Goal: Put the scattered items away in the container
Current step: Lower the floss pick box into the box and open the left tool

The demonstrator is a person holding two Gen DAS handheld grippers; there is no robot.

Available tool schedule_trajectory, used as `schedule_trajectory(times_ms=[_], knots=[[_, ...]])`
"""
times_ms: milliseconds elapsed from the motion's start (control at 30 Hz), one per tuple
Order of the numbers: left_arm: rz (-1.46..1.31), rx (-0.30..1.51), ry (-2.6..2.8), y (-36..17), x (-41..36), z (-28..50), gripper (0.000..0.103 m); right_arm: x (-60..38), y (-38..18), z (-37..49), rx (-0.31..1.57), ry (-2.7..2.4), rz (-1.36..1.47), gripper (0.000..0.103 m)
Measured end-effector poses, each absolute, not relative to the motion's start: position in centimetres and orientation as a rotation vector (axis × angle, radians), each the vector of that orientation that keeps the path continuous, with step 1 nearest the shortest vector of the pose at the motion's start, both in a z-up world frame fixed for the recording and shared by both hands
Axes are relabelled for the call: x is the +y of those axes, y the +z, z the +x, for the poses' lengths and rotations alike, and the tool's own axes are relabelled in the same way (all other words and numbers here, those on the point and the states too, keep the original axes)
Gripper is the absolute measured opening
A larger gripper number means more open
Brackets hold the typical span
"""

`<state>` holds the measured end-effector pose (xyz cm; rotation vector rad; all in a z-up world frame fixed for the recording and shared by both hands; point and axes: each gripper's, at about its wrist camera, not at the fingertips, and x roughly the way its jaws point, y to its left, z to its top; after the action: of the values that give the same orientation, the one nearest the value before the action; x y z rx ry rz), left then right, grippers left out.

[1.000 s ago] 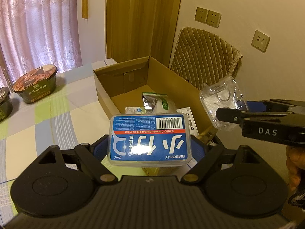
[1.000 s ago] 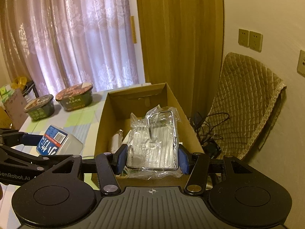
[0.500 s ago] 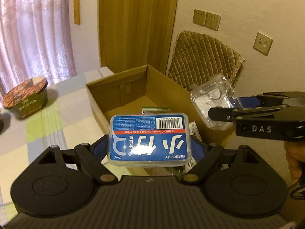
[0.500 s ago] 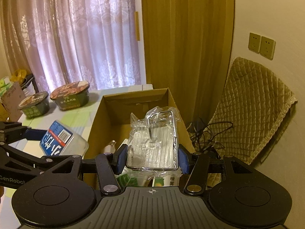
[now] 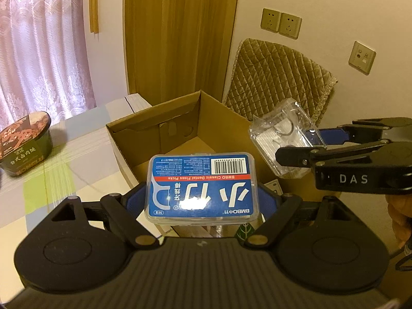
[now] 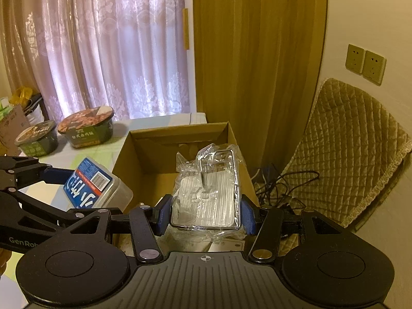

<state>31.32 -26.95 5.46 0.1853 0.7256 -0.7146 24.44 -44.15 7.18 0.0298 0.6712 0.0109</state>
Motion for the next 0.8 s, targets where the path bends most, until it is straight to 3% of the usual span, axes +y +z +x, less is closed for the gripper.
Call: schedule_trajectory(times_ms=[700,800], knots=[[0.192,0.688,-0.754,3.9,-28.8,35.6,0.084,-44.7,5.9,27.1,0.693,-0.029,0.016,0.057],[0.199,0.673,-0.745,3.8,-28.8,35.8,0.091,-44.8,5.8,27.2,0.690,-0.033,0.015,0.057]])
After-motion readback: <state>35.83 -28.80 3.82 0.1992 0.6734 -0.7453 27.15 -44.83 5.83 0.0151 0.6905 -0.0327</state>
